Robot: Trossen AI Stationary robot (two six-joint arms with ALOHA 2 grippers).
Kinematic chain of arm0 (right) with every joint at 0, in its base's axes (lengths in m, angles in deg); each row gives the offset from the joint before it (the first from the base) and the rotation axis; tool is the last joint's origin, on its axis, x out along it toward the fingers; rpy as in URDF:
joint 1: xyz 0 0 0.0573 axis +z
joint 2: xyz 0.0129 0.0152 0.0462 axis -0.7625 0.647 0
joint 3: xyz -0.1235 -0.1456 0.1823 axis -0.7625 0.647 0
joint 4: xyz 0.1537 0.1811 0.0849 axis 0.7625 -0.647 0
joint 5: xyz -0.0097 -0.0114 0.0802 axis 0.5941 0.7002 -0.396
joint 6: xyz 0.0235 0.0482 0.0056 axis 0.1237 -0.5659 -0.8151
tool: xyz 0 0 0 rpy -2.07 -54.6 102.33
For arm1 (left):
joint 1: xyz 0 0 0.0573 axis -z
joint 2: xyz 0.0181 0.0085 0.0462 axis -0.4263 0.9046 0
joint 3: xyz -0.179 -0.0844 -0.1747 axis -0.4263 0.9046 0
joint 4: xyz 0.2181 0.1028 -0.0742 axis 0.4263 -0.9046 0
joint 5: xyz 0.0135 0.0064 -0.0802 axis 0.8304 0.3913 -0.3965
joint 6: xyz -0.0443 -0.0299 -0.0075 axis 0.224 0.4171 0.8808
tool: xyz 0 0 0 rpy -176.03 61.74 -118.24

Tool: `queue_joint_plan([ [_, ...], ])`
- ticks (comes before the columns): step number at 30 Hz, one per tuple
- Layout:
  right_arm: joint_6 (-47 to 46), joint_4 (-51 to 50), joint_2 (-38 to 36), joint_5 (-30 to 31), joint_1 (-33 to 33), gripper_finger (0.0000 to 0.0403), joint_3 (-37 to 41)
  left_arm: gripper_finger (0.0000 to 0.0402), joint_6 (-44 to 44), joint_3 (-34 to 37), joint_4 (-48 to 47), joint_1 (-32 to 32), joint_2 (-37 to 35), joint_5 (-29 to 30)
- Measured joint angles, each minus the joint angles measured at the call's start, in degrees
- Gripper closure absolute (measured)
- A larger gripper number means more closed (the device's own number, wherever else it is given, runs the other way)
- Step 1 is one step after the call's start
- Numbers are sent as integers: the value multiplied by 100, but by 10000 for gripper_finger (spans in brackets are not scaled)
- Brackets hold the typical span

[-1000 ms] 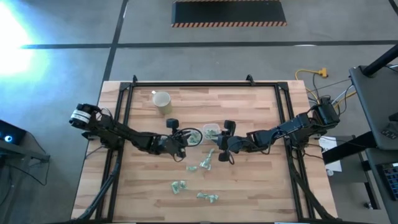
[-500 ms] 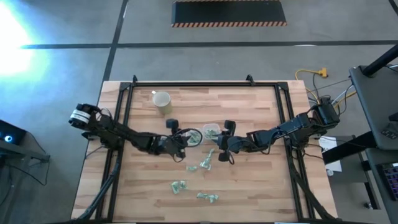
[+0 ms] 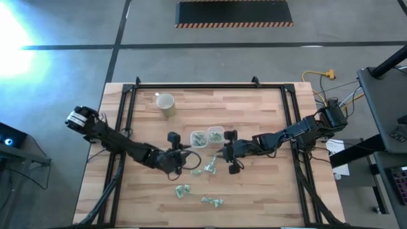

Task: Pick and place items into bin
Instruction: Put the stevia packet into the right transparent bin

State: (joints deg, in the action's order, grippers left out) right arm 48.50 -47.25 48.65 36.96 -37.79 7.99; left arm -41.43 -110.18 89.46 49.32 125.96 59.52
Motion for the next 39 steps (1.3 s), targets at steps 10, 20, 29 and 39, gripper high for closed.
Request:
queue_joint_plan([
  [10,-199,182,77,-216,226,330,7,283,598,57,-700,381,-231,-1585],
  [20,452,465,903,-144,237,330,-190,283,612,92,-701,372,-192,-2298],
  [29,591,288,1008,459,239,330,-223,283,612,92,-684,372,-197,-2298],
  [39,575,269,1019,563,239,300,-223,283,610,98,-679,368,-197,-2298],
])
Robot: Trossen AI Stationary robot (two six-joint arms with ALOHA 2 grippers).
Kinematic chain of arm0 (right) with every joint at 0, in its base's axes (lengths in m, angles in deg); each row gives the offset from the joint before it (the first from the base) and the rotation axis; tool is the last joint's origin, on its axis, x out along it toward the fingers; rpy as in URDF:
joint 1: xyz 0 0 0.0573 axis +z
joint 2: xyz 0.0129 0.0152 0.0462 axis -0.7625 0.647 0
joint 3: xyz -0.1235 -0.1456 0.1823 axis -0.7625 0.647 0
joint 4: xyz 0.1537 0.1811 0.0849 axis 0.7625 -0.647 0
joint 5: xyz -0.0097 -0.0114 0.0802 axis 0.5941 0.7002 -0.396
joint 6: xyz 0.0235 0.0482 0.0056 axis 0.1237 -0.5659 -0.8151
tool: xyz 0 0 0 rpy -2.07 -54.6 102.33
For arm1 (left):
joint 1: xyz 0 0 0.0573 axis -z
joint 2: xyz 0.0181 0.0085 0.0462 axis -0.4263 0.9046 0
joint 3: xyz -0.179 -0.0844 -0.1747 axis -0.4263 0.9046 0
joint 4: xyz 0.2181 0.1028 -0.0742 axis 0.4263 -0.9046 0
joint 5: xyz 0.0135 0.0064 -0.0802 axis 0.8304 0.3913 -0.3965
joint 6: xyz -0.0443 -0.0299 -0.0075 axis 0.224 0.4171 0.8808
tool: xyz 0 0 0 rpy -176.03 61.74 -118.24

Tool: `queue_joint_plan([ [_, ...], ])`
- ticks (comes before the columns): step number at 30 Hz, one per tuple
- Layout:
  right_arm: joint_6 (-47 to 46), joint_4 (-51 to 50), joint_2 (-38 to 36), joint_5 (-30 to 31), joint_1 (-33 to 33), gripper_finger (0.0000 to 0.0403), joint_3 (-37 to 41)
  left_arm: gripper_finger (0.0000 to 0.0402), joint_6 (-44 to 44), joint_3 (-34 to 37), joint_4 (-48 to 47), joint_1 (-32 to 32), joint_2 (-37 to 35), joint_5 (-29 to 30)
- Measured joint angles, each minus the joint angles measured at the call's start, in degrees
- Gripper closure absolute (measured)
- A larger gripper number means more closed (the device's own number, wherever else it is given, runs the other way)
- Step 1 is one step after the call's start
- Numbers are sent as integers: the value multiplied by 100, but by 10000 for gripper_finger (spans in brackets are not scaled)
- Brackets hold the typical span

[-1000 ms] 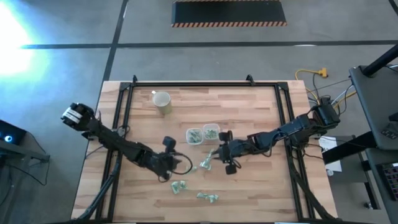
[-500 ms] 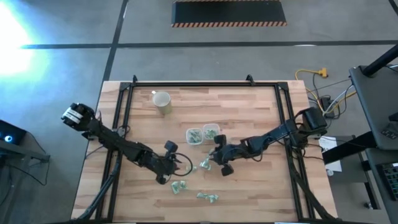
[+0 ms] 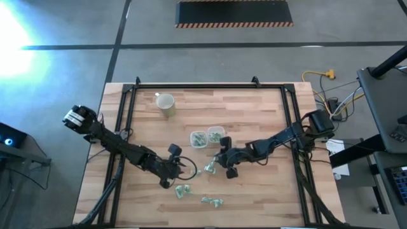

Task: Pick and place items into bin
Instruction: Put the stevia packet into the right transparent bin

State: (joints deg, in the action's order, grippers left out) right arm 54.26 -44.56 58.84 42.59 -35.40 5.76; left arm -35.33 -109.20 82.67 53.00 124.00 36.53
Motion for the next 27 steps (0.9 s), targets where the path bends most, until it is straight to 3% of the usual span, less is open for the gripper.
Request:
queue_joint_plan([
  [10,-121,-9,11,13,-4,269,0,283,-4,4,35,0,0,0],
  [27,-146,53,11,1,-4,280,0,283,-4,59,85,0,0,0],
])
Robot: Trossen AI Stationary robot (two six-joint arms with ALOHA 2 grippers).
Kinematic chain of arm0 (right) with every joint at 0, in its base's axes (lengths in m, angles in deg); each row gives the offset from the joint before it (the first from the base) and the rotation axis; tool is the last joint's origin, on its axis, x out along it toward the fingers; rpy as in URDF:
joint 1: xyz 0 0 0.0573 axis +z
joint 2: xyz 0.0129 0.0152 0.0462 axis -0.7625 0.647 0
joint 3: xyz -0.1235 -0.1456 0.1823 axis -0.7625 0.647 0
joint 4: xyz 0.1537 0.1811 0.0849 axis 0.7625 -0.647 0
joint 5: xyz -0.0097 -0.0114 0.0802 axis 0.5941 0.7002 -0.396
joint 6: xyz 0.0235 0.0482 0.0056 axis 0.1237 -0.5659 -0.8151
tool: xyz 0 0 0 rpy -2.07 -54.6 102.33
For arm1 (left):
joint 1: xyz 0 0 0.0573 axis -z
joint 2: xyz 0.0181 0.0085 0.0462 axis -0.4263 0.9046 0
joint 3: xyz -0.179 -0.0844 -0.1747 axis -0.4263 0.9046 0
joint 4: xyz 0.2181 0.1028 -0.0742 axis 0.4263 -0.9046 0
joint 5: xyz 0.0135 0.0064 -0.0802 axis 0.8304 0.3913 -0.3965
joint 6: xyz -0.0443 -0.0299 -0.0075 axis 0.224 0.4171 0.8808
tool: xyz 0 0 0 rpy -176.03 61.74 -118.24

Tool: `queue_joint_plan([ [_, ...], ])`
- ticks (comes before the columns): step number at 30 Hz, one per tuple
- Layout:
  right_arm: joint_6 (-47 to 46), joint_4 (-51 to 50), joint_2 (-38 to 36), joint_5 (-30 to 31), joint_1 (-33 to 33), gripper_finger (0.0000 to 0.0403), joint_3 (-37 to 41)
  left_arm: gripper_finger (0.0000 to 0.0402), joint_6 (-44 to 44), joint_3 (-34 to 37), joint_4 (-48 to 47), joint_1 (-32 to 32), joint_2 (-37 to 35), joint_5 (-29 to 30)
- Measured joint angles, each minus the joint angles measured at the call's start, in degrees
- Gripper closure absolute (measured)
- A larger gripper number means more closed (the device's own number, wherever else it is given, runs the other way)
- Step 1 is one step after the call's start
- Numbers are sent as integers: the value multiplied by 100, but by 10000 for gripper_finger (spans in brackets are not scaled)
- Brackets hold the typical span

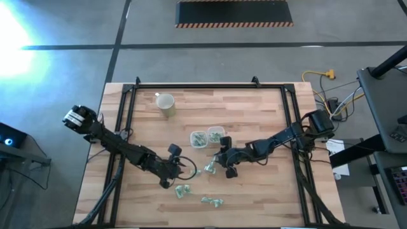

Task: Pick and place items into bin
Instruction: Put the stevia packet into the right transparent bin

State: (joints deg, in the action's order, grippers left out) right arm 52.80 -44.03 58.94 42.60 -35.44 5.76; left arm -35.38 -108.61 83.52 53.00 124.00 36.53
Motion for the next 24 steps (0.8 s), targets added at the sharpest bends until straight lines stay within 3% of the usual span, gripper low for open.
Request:
queue_joint_plan([
  [24,-84,126,0,-32,-56,280,85,283,136,0,-2,4,0,2],
])
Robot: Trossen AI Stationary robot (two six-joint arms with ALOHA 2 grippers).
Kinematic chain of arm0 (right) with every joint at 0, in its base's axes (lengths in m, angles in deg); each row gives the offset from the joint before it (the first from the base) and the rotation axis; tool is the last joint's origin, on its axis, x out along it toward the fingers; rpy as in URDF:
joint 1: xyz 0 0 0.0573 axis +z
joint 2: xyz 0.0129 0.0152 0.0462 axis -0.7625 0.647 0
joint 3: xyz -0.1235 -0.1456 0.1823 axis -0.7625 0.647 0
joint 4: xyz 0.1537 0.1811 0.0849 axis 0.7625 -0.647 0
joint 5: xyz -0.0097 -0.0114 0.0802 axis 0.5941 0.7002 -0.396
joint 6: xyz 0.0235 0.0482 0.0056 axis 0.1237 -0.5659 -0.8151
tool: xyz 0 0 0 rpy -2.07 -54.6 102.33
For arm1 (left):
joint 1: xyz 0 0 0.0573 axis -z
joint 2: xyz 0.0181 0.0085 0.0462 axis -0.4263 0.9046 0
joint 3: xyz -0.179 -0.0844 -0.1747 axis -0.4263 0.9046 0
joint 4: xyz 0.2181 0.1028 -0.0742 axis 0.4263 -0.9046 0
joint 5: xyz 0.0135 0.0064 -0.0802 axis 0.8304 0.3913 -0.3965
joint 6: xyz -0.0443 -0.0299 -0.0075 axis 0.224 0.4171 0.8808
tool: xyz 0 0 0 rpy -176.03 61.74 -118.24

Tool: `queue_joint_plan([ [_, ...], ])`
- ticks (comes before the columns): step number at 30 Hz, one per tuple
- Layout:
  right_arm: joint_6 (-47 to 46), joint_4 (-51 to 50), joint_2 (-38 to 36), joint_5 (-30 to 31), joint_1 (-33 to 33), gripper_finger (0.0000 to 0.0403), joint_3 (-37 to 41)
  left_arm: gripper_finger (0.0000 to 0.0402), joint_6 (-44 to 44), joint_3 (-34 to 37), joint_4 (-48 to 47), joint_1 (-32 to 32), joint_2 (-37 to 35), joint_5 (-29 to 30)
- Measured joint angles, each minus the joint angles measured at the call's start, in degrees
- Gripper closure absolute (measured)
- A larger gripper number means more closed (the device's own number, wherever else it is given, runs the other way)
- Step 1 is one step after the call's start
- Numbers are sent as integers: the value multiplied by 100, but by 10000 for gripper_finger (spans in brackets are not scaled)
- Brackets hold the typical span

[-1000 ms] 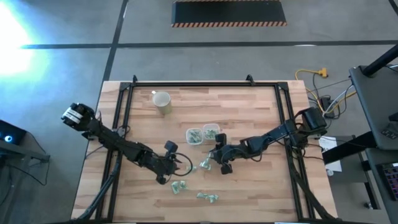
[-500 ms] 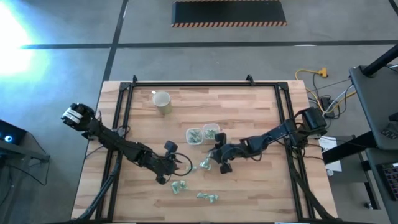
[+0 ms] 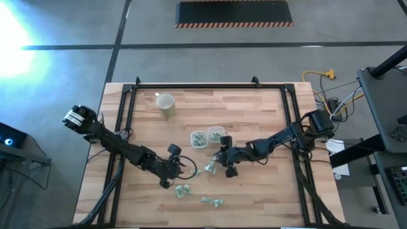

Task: Pick and place items into bin
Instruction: Put the stevia packet into the right transparent bin

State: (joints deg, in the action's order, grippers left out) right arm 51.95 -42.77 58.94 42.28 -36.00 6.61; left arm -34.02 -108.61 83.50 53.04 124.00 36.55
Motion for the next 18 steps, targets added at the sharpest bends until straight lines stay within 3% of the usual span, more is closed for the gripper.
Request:
queue_joint_plan([
  [10,-11,52,0,-56,3,280,13,283,2,0,0,-2,0,-2],
  [18,78,319,595,-120,-3,280,-113,283,4,7,-7,-6,0,0],
])
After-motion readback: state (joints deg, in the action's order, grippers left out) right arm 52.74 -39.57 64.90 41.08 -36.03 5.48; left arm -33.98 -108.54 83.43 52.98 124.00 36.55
